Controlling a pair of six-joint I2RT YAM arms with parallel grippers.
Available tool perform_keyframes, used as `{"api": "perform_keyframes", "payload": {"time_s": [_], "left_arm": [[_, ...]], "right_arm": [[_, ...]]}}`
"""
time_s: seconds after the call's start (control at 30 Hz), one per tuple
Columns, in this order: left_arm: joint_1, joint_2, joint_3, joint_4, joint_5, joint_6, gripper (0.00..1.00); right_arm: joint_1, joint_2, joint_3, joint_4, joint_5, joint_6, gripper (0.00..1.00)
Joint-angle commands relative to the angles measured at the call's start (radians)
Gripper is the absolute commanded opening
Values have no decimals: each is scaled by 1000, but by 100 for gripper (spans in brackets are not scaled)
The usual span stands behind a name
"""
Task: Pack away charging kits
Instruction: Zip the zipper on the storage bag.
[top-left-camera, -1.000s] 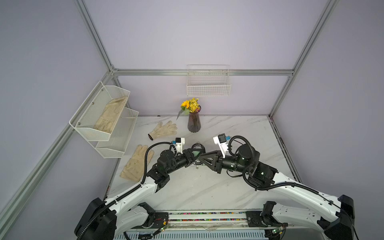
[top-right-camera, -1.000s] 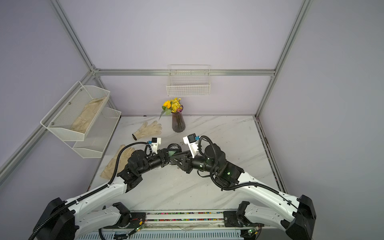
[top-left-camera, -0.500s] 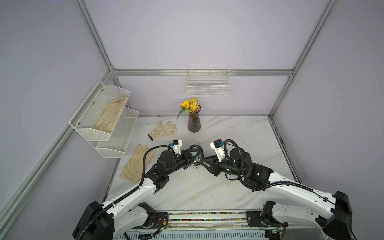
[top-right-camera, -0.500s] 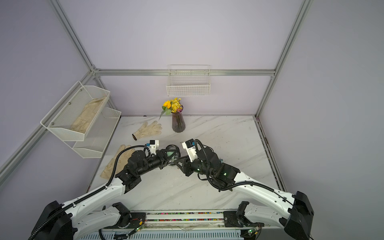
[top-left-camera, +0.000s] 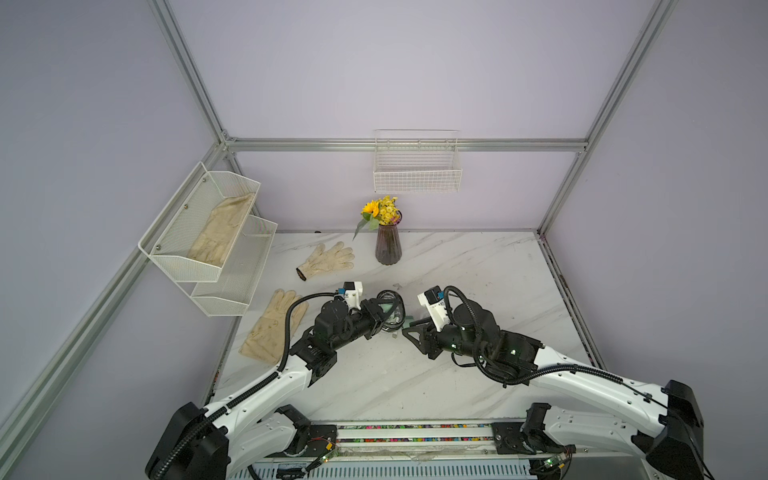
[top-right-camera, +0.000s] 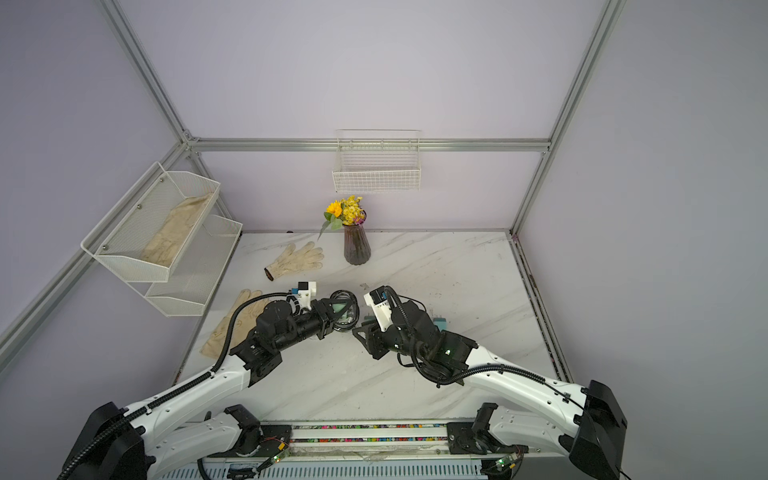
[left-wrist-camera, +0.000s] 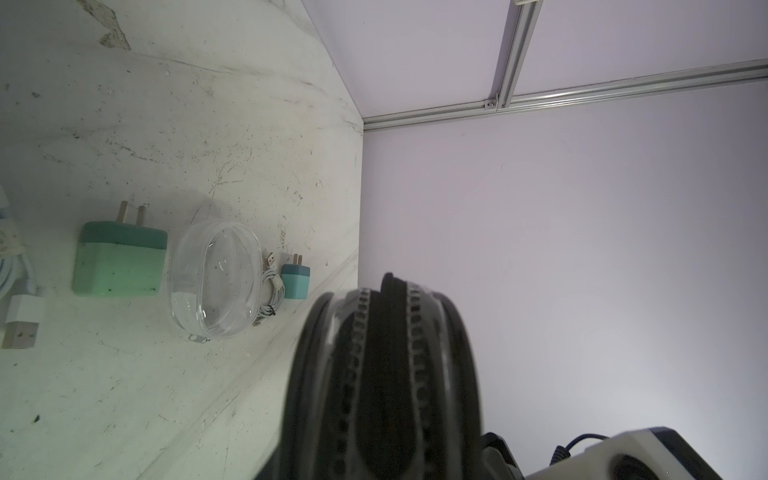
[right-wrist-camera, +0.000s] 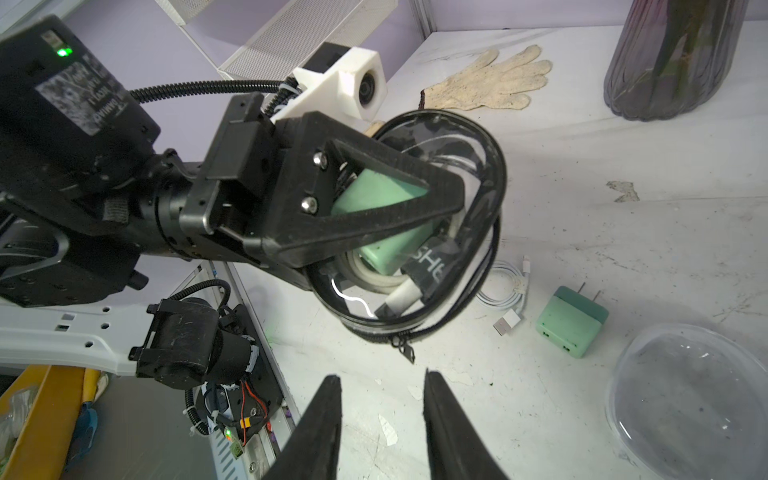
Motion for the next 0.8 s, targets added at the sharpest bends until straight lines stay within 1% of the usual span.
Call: {"api": "perform_keyframes", "payload": {"time_s": [0.0,0.17,0.5,0.73,0.77], "left_arm": [[5,-14,57,55,22,-6,32],[5,-14,58,60,31,-5,32],[5,3,58,85,52,-7,32],[5,12,58,98,66,-8,31],[5,12,58,99,67,-9,32]], "right_arm": [[5,13,-9,26,12,-24,36],[6,52,9,40,17,-48,34],[5,62,10,67,33,-59,28],[5,87,26,88,21,-74,19],[5,89,27,89,19,-74,16]]}}
